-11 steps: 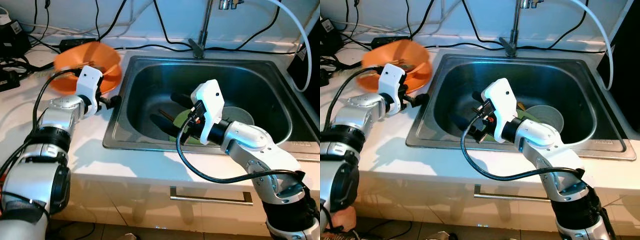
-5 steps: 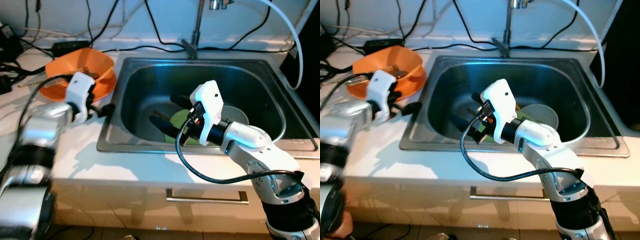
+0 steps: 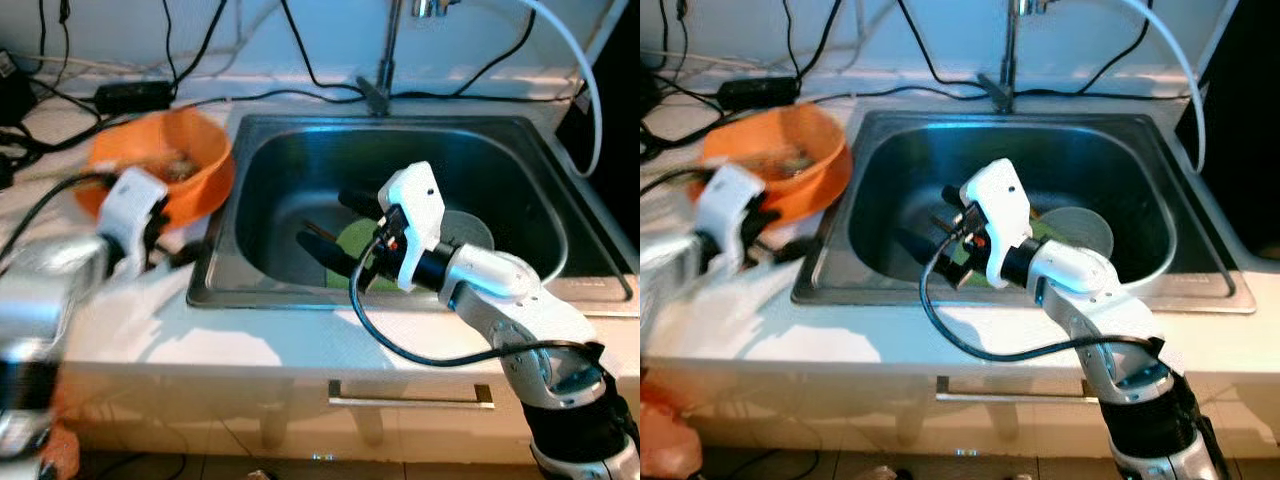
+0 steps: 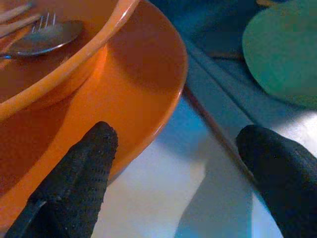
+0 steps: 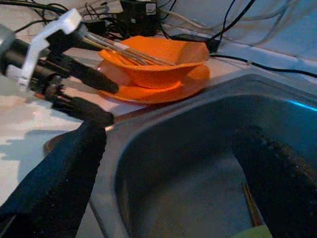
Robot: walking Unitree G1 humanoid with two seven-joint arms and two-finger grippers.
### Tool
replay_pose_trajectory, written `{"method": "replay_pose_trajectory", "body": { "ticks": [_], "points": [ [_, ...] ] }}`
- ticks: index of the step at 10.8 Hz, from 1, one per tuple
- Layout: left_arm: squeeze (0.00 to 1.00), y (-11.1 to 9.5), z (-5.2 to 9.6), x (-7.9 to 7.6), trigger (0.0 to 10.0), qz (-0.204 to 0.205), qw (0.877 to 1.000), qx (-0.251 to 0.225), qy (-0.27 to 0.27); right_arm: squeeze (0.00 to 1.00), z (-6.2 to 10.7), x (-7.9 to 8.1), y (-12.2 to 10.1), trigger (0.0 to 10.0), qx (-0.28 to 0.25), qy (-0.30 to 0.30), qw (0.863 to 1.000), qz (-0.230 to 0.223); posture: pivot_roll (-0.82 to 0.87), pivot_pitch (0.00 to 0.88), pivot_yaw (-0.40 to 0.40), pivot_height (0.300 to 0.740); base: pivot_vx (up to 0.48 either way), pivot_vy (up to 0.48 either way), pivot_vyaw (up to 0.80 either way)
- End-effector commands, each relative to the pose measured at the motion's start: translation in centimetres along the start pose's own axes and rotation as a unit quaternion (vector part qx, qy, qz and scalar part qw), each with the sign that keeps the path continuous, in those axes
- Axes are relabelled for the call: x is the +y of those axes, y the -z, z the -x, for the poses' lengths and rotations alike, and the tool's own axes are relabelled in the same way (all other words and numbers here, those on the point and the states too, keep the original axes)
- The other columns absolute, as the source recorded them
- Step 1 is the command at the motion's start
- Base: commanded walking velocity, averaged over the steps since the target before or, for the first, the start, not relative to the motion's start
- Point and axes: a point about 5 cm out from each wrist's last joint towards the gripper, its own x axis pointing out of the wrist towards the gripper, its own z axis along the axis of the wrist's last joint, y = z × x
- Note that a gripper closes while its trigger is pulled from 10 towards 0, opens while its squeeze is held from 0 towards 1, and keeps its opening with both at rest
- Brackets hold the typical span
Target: Kitchen organization
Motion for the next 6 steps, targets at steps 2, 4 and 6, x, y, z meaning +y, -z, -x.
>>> {"method": "replay_pose_trajectory", "body": {
  "ticks": [2,4,6],
  "points": [
    [0.0,5.3,1.4,-1.3,10.0,0.052,0.992,0.115,0.015,0.0,-0.3,0.0,0.0,10.0,-0.001,-0.01,1.0,0.004,0.1,0.096,0.008,0.74,0.0,0.0,0.0],
    [0.0,5.6,3.8,-2.9,10.0,0.054,0.991,0.125,0.019,0.0,-0.7,-0.1,0.2,10.0,-0.003,-0.018,1.0,0.004,0.15,0.095,0.0,0.74,0.0,0.0,0.0],
    [0.0,5.2,5.2,-4.8,10.0,0.05,0.99,0.124,0.052,0.0,-1.4,0.0,0.1,10.0,-0.007,-0.027,1.0,0.004,0.18,0.092,-0.006,0.74,0.0,0.0,0.0]
  ]
}}
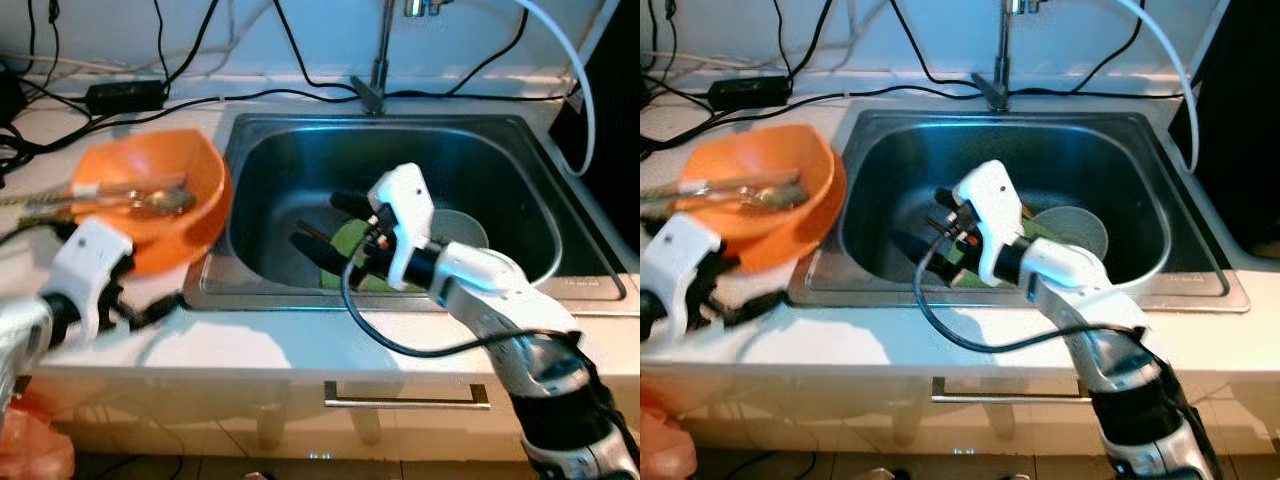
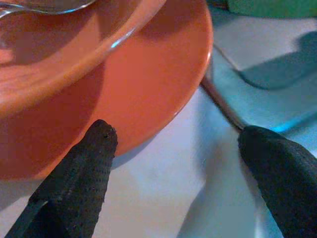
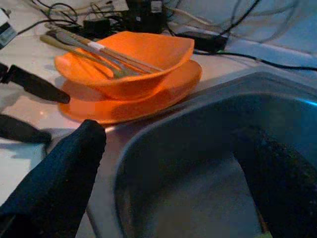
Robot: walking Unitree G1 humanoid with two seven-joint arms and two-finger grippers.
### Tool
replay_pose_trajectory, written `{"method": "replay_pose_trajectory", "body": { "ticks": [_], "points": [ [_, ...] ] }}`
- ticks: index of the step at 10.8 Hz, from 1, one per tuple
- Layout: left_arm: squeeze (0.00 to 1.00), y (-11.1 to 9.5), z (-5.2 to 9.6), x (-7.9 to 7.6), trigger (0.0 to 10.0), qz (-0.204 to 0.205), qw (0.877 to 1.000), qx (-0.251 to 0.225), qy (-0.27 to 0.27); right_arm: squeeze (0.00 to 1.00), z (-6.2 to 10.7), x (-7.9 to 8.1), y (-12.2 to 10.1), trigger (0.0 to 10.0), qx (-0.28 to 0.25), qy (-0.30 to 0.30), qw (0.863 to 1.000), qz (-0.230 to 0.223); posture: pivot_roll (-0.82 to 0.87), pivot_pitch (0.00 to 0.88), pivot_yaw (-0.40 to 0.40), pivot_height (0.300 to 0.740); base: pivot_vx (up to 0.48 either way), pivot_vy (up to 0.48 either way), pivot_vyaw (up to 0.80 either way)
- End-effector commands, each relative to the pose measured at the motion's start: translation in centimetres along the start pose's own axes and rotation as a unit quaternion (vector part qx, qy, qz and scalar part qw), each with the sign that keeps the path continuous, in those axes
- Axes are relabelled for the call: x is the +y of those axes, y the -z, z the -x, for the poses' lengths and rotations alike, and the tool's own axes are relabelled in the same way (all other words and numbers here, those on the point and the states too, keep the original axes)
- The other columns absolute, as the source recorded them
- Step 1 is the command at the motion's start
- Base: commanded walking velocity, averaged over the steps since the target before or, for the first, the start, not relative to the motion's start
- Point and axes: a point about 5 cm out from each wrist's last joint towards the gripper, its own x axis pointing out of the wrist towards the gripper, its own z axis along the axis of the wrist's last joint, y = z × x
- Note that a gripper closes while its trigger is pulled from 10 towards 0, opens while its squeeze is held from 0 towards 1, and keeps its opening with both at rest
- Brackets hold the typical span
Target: Kitchen organization
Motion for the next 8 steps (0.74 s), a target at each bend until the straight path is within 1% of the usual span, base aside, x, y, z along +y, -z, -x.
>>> {"method": "replay_pose_trajectory", "body": {
  "ticks": [1,2,3,5,7,8],
  "points": [
    [0.0,2.8,-1.0,-1.6,10.0,0.052,0.994,0.071,0.06,0.0,-0.3,0.2,-0.3,10.0,-0.004,-0.009,1.0,0.011,0.18,0.092,-0.007,0.74,0.0,0.0,0.0],
    [0.0,2.1,-0.4,-2.2,10.0,0.044,0.995,0.065,0.069,0.0,-0.4,0.1,-0.2,10.0,-0.004,-0.011,1.0,0.012,0.19,0.088,-0.009,0.74,0.0,0.0,0.0],
    [0.0,1.8,0.1,-2.2,10.0,0.041,0.995,0.064,0.067,0.0,-0.6,0.0,-0.2,10.0,-0.006,-0.012,1.0,0.012,0.2,0.085,-0.01,0.74,0.0,0.0,0.0],
    [0.0,1.7,0.3,-1.9,10.0,0.033,0.996,0.066,0.053,0.0,-0.9,0.0,-0.1,10.0,-0.009,-0.014,1.0,0.012,0.2,0.078,-0.006,0.74,0.0,0.0,0.0],
    [0.0,0.8,0.7,-1.6,10.0,0.026,0.997,0.058,0.048,0.0,-1.0,0.0,-0.1,10.0,-0.01,-0.014,1.0,0.013,0.2,0.076,-0.005,0.74,0.0,0.0,0.0],
    [0.0,0.1,0.9,-1.1,10.0,0.017,0.998,0.046,0.035,0.0,-1.0,0.0,0.0,10.0,-0.011,-0.012,1.0,0.012,0.2,0.076,-0.003,0.74,0.0,0.0,0.0]
  ]
}}
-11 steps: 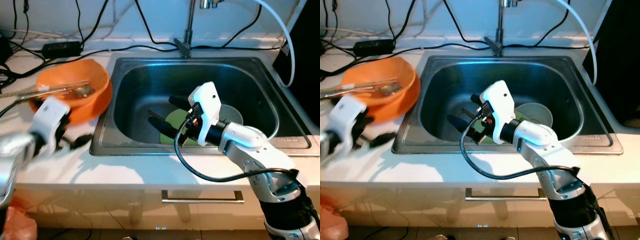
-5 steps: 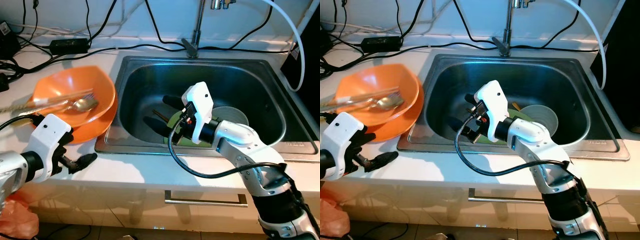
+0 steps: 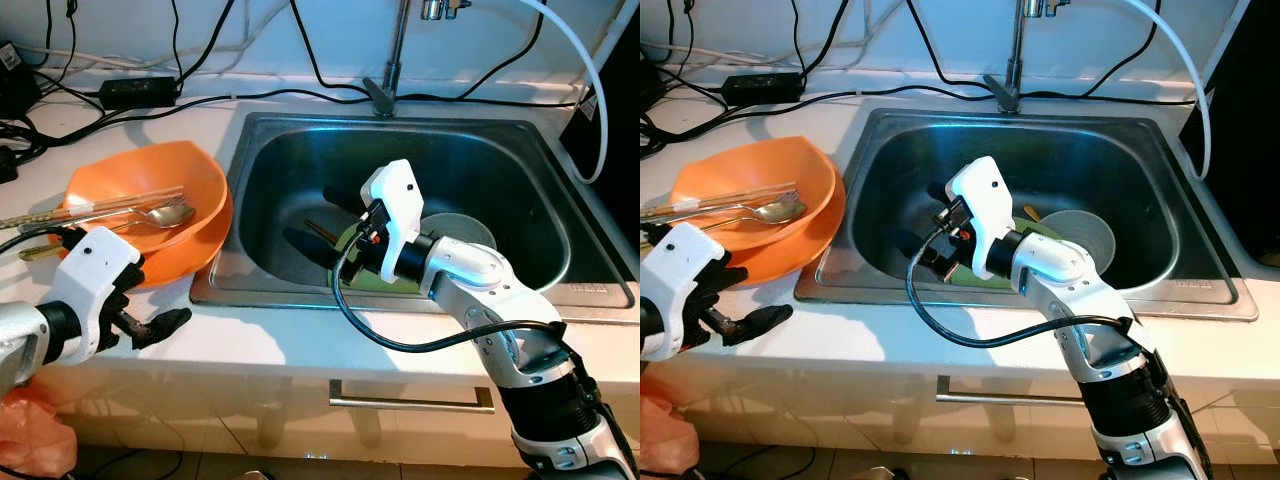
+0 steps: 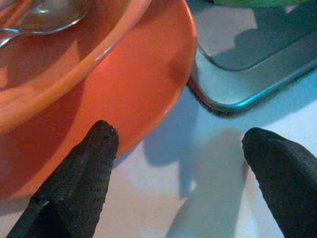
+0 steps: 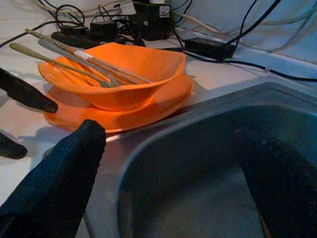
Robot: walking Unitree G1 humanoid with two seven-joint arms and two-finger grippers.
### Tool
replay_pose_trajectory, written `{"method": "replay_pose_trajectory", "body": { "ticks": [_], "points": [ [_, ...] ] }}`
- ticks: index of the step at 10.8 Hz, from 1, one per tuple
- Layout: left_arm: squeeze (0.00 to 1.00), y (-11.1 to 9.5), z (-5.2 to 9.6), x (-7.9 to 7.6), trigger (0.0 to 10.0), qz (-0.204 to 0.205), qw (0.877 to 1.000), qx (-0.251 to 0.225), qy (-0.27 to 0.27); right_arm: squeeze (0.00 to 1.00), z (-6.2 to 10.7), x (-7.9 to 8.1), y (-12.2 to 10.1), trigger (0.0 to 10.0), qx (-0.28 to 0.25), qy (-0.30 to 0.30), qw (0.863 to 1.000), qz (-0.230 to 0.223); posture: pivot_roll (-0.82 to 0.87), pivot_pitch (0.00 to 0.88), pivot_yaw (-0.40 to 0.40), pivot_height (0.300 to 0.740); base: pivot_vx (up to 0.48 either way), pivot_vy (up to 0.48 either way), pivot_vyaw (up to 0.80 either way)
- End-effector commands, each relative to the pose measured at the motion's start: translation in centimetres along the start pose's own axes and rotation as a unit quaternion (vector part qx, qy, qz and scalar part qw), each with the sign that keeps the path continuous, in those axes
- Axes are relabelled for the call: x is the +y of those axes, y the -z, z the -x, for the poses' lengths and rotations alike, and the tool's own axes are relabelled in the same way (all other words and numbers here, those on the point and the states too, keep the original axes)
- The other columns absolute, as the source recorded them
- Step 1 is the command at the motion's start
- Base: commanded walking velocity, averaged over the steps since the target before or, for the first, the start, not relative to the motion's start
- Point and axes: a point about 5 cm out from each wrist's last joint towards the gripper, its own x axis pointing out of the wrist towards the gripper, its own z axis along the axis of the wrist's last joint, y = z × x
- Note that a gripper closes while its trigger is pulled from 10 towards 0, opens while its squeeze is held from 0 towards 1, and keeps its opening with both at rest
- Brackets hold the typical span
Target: Kitchen organization
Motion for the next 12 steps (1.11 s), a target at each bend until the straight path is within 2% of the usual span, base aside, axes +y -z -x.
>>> {"method": "replay_pose_trajectory", "body": {
  "ticks": [1,2,4,6,7,8,9,10,11,12],
  "points": [
    [0.0,0.6,-0.6,-0.1,10.0,0.02,1.0,0.015,0.005,0.0,-0.2,0.1,-0.1,10.0,-0.003,-0.01,1.0,0.005,0.2,0.076,-0.003,0.74,0.0,0.0,0.0],
    [0.0,-0.6,-1.4,-0.3,10.0,0.018,0.999,-0.029,0.001,0.0,-0.3,0.0,0.0,10.0,-0.001,-0.007,1.0,0.004,0.19,0.074,-0.007,0.74,0.0,0.0,0.0],
    [0.0,-1.8,-2.0,-1.3,10.0,0.009,0.998,-0.062,0.031,0.0,-0.2,-0.3,0.1,10.0,0.002,-0.001,1.0,0.006,0.17,0.069,-0.015,0.74,0.0,0.0,0.0],
    [0.0,-3.2,-1.4,-1.6,10.0,-0.027,0.997,-0.066,0.039,0.0,0.0,-0.8,0.1,10.0,0.007,0.002,1.0,0.011,0.17,0.061,-0.026,0.74,0.0,0.0,0.0],
    [0.0,-4.1,-1.1,-1.5,10.0,-0.037,0.995,-0.084,0.03,0.0,-0.1,-0.8,0.0,10.0,0.007,0.002,1.0,0.012,0.17,0.059,-0.029,0.74,0.0,0.0,0.0],
    [0.0,-6.5,-0.5,-1.1,10.0,-0.066,0.986,-0.152,0.0,0.0,-0.3,-0.8,0.0,10.0,0.007,0.001,1.0,0.012,0.17,0.057,-0.032,0.74,0.0,0.0,0.0],
    [0.0,-7.7,-0.6,-0.8,10.0,-0.06,0.977,-0.204,-0.026,0.0,-0.4,-0.8,0.0,10.0,0.008,0.001,1.0,0.013,0.17,0.056,-0.034,0.74,0.0,0.0,0.0],
    [0.0,-9.0,-1.0,-0.3,10.0,-0.051,0.96,-0.261,-0.085,0.0,-0.4,-0.9,0.0,10.0,0.007,0.001,1.0,0.013,0.16,0.053,-0.035,0.74,0.0,0.0,0.0],
    [0.0,-9.9,-1.8,-0.4,10.0,-0.023,0.939,-0.323,-0.114,0.0,-0.4,-1.0,0.1,10.0,0.008,0.006,1.0,0.014,0.15,0.048,-0.033,0.74,0.0,0.0,0.0],
    [0.0,-10.2,-2.1,-1.1,10.0,-0.018,0.932,-0.348,-0.1,0.0,-0.3,-1.1,0.1,10.0,0.009,0.009,1.0,0.014,0.15,0.048,-0.033,0.74,0.0,0.0,0.0]
  ]
}}
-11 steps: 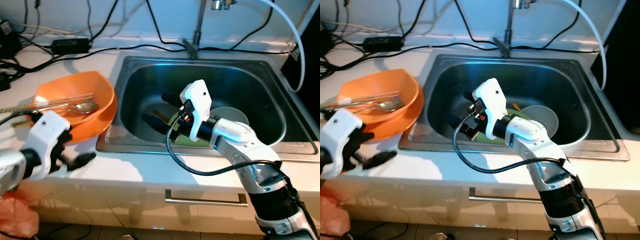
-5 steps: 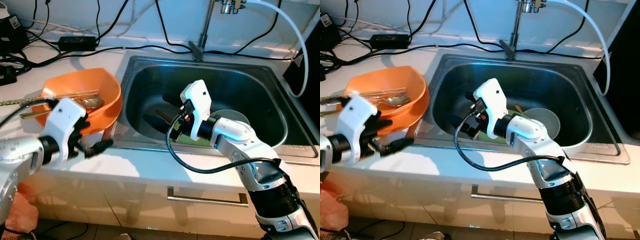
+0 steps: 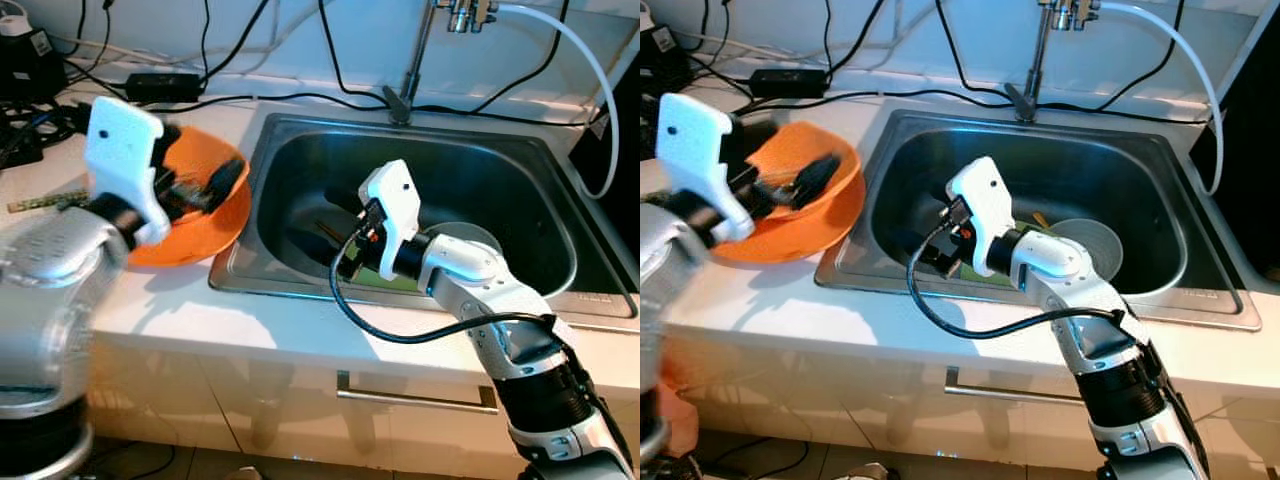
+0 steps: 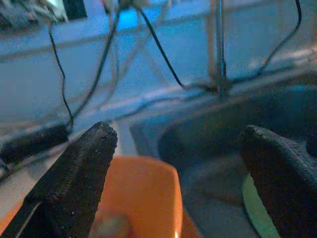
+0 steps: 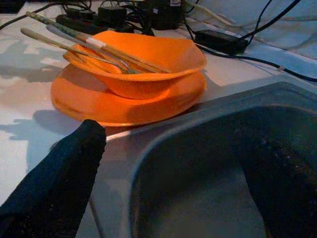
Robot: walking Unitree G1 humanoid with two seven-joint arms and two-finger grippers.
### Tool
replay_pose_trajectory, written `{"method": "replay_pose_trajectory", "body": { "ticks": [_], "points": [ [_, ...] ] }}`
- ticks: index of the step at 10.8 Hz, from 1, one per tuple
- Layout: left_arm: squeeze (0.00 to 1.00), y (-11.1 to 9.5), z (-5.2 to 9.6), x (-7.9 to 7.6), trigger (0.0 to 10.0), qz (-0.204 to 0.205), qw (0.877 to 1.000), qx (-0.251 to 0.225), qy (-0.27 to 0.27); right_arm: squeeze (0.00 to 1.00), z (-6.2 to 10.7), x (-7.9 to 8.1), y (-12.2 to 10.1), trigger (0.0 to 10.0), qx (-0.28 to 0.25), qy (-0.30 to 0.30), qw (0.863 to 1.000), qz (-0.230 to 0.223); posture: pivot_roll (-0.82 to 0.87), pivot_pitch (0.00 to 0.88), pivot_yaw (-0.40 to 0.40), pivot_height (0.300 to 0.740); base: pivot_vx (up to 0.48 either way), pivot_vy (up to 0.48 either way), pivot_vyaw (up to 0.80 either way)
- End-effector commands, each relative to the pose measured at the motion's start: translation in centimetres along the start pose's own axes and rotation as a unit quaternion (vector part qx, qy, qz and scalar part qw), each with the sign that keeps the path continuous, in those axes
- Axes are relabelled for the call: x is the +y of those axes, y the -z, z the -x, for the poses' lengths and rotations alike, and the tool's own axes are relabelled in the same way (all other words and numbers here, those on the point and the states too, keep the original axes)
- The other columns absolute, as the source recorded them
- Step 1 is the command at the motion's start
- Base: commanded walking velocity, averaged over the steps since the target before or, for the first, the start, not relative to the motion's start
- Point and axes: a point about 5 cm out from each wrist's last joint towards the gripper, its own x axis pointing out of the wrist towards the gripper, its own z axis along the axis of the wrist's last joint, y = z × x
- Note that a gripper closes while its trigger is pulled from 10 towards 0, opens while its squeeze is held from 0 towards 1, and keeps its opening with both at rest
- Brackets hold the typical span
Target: Kitchen organization
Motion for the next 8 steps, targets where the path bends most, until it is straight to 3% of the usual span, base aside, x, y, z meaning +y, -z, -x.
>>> {"method": "replay_pose_trajectory", "body": {
  "ticks": [1,2,3,4,6,7,8],
  "points": [
    [0.0,-0.1,-0.4,-0.1,10.0,-0.013,0.999,-0.019,-0.023,0.0,0.1,-0.4,-0.4,10.0,-0.005,0.007,1.0,0.009,0.13,0.043,-0.033,0.74,0.0,0.0,0.0],
    [0.0,0.0,-0.7,0.0,10.0,-0.01,0.997,-0.04,-0.058,0.0,0.1,-0.5,-0.4,10.0,-0.006,0.012,1.0,0.007,0.12,0.042,-0.032,0.74,0.0,0.0,0.0],
    [0.0,0.9,-0.7,0.3,10.0,-0.022,0.989,-0.058,-0.131,0.0,-0.1,-0.6,-0.4,10.0,-0.006,0.019,1.0,0.005,0.12,0.041,-0.03,0.74,0.0,0.0,0.0],
    [0.0,1.8,-0.1,0.3,10.0,-0.041,0.983,-0.062,-0.169,0.0,-0.2,-0.5,-0.3,10.0,-0.007,0.022,1.0,0.003,0.12,0.04,-0.027,0.74,0.0,0.0,0.0],
    [0.0,4.3,2.0,-0.4,10.0,-0.093,0.973,-0.059,-0.202,0.0,-0.4,-0.7,-0.1,10.0,-0.009,0.039,0.999,-0.002,0.12,0.043,-0.027,0.74,0.0,0.0,0.0],
    [0.0,6.8,3.1,-0.4,10.0,-0.101,0.967,-0.026,-0.234,0.0,-0.4,-0.6,0.0,10.0,-0.016,0.046,0.999,-0.014,0.11,0.044,-0.029,0.74,0.0,0.0,0.0],
    [0.0,7.4,3.1,-0.5,10.0,-0.106,0.965,-0.024,-0.237,0.0,-0.4,-0.4,-0.1,10.0,-0.019,0.036,0.999,-0.016,0.11,0.043,-0.03,0.74,0.0,0.0,0.0]
  ]
}}
